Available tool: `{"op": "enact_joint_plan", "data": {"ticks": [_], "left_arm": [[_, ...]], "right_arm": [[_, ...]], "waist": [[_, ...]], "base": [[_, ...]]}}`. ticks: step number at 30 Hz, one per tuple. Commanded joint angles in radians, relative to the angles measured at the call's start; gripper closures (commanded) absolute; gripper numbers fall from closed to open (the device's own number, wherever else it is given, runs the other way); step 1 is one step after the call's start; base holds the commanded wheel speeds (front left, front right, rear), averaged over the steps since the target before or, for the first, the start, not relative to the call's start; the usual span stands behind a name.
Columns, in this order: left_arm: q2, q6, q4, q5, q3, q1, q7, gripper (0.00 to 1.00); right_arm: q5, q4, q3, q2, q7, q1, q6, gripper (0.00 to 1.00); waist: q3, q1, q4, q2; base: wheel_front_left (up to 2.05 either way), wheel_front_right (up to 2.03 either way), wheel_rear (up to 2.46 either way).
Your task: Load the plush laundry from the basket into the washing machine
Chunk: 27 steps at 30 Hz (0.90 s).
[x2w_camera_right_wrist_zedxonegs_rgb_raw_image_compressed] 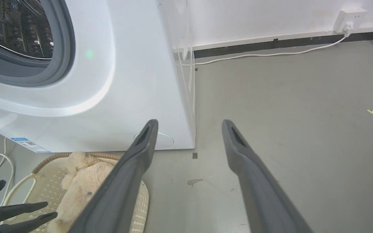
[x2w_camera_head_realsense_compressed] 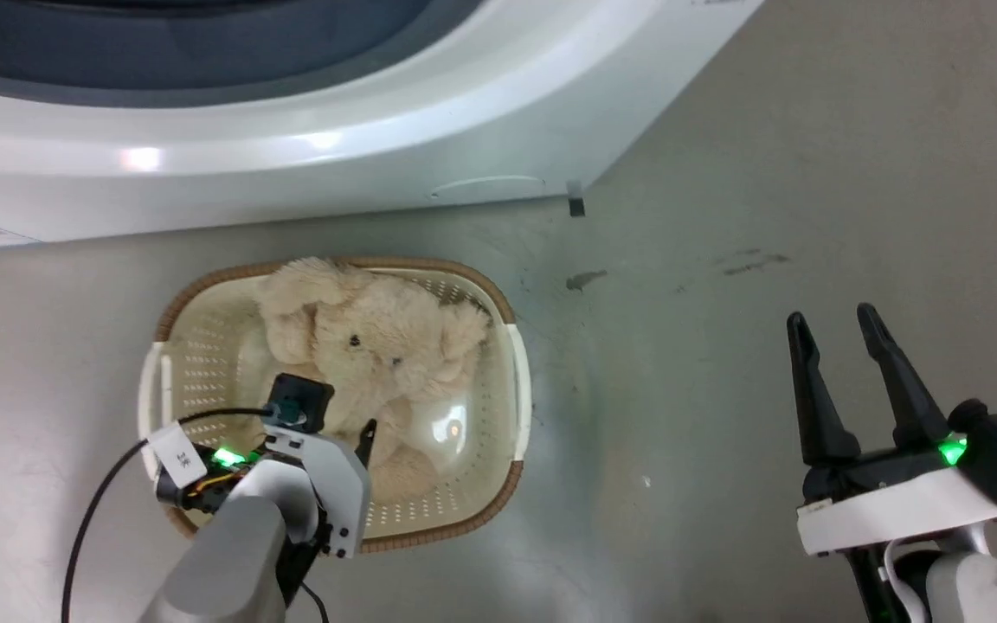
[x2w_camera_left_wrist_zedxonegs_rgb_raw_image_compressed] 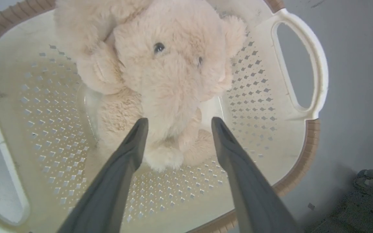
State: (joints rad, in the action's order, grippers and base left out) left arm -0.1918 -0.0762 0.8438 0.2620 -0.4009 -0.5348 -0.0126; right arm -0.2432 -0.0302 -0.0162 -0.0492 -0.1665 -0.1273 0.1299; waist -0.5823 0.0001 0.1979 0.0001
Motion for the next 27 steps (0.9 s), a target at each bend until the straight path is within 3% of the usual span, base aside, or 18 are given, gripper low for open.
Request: {"op": "enact_joint_plan", "data": {"ticks": [1, 11, 17, 19, 27], "left_arm": [[-0.013, 0.004, 0.035, 0.018, -0.015, -0.040, -0.014, 0.00], [-0.050, 0.011, 0.140, 0.030, -0.096, -0.145, -0.074, 0.00], [-0.084, 0.056, 0.203, 0.056, -0.119, -0.207, -0.085, 0.00], [-0.090, 0.067, 0.223, 0.068, -0.124, -0.228, -0.073, 0.00], [-0.098, 0.043, 0.291, 0.102, -0.166, -0.315, 0.019, 0.00]], "right_arm": [[-0.020, 0.002, -0.002, -0.001, -0.012, -0.029, 0.001, 0.00], [-0.082, 0.006, -0.010, -0.001, -0.033, -0.048, 0.001, 0.00], [-0.110, 0.008, -0.013, -0.001, -0.046, -0.058, 0.001, 0.00], [-0.118, 0.007, -0.019, -0.001, -0.050, -0.061, 0.001, 0.00], [-0.146, 0.008, -0.039, -0.001, -0.067, -0.081, 0.001, 0.00]], "waist": [[-0.028, -0.0001, 0.021, -0.0001], [-0.117, -0.0001, 0.065, -0.0001], [-0.173, -0.0001, 0.084, -0.0001], [-0.191, -0.0001, 0.089, -0.0001], [-0.265, -0.0001, 0.108, -0.0001]], "base": [[0.00, 0.00, 0.00], [0.00, 0.00, 0.00], [0.00, 0.00, 0.00], [0.00, 0.00, 0.00], [0.00, 0.00, 0.00]]}}
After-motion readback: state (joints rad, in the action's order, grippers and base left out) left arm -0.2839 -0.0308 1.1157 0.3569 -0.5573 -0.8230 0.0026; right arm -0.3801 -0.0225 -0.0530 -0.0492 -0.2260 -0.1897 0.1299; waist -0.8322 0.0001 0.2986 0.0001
